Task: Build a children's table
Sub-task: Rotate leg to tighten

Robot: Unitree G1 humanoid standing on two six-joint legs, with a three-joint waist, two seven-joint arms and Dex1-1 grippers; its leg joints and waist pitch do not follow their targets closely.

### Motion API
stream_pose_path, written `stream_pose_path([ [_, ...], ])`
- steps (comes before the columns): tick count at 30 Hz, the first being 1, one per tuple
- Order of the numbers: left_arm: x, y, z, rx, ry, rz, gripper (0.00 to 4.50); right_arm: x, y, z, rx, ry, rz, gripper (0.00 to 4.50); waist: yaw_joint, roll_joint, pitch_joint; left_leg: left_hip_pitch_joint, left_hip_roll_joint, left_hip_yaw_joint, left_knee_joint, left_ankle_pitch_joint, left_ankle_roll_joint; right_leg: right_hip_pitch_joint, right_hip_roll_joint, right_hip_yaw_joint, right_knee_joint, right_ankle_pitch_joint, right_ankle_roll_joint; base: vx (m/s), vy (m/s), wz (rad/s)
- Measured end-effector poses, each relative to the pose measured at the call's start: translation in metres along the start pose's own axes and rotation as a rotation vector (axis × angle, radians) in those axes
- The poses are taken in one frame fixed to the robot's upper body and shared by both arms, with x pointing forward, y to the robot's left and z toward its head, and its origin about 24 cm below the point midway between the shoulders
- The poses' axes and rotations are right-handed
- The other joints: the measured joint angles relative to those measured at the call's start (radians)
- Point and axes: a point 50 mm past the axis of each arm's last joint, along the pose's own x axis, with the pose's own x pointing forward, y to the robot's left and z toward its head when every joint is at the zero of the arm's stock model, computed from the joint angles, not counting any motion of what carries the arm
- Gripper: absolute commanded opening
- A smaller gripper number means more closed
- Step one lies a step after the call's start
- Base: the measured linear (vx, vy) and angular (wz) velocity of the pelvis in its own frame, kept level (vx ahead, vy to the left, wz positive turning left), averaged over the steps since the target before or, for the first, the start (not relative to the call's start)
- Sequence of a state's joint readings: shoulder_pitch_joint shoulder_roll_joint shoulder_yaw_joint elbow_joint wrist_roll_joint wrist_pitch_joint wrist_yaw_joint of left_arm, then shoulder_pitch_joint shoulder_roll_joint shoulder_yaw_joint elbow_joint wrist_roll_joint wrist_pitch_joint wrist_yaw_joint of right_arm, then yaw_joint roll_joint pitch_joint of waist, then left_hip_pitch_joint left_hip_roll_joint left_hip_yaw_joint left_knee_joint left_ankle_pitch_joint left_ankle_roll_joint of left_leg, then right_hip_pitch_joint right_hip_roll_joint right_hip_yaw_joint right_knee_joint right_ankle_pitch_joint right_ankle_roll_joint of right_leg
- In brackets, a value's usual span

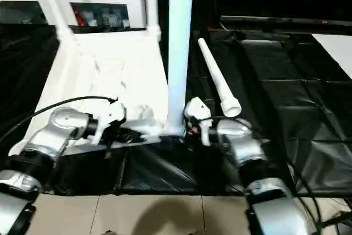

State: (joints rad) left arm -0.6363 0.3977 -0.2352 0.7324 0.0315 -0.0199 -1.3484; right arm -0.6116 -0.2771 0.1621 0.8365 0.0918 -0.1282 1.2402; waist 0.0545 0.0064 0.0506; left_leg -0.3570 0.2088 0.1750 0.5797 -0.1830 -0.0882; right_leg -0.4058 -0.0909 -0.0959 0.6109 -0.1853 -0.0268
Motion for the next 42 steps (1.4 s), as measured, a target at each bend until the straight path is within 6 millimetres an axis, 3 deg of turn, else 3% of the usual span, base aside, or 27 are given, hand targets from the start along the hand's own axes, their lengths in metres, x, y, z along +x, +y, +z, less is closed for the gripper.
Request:
stream_pose_path([
  [8,-0.007,-0.002,-0.003,0.007,0.006,-0.041,0.0,0.0,0.003,0.001,0.032,-0.009,0.058,2.9,0.008,0.0,0.0,-0.001,0.0,0.0,0.0,0.0,0.0,0.0,0.0,0.0,0.0,0.0,0.0,0.0,0.0,0.0],
  [16,-0.004,-0.002,-0.003,-0.002,-0.002,-0.026,0.0,0.006,0.006,-0.002,0.067,-0.048,0.011,2.81,0.007,0.0,0.0,0.0,0.0,0.0,0.001,0.0,0.0,0.0,0.0,0.0,0.001,0.0,0.0,0.0,0.0,0.0],
  [20,0.007,0.002,-0.001,-0.003,-0.014,0.083,0.0,0.01,0.003,-0.009,0.108,-0.093,-0.178,2.8,0.001,-0.001,0.0,0.005,0.0,0.0,0.003,0.0,0.0,0.004,0.0,0.001,0.001,0.001,-0.001,0.0,0.0,0.0],
  [25,0.028,0.009,0.007,-0.039,-0.012,0.234,0.0,0.025,-0.007,-0.012,0.176,-0.129,-0.513,2.79,-0.028,-0.002,-0.001,0.007,-0.001,-0.001,0.003,0.0,-0.001,0.008,0.0,0.002,0.0,-0.001,0.003,0.0,0.0,0.0],
  [30,0.042,0.012,0.013,-0.074,-0.015,0.333,0.0,0.042,-0.013,-0.007,0.211,-0.129,-0.727,2.79,-0.044,-0.003,-0.003,0.008,-0.002,-0.002,0.003,0.0,-0.001,0.008,0.0,0.002,0.0,-0.001,0.004,0.0,0.0,0.0],
  [32,0.045,0.012,0.015,-0.077,-0.015,0.348,0.0,0.044,-0.013,-0.007,0.193,-0.125,-0.766,3.34,-0.047,-0.002,-0.004,0.007,-0.003,-0.002,0.003,0.0,-0.001,0.008,0.0,0.003,-0.001,-0.001,0.004,0.0,0.0,0.0],
  [38,0.045,0.012,0.016,-0.062,-0.018,0.333,0.0,0.04,-0.013,-0.007,0.18,-0.126,-0.723,3.83,-0.048,-0.002,-0.004,0.006,-0.003,-0.002,0.003,0.0,-0.001,0.007,0.0,0.003,-0.001,0.0,0.004,0.0,0.0,0.0],
  [42,0.037,0.011,0.015,-0.04,-0.023,0.287,0.0,0.03,-0.013,-0.008,0.131,-0.108,-0.587,3.95,-0.048,-0.002,-0.004,0.004,-0.002,-0.002,0.0,0.0,-0.001,0.006,0.0,0.002,-0.001,0.001,0.001,0.0,0.0,0.0],
])
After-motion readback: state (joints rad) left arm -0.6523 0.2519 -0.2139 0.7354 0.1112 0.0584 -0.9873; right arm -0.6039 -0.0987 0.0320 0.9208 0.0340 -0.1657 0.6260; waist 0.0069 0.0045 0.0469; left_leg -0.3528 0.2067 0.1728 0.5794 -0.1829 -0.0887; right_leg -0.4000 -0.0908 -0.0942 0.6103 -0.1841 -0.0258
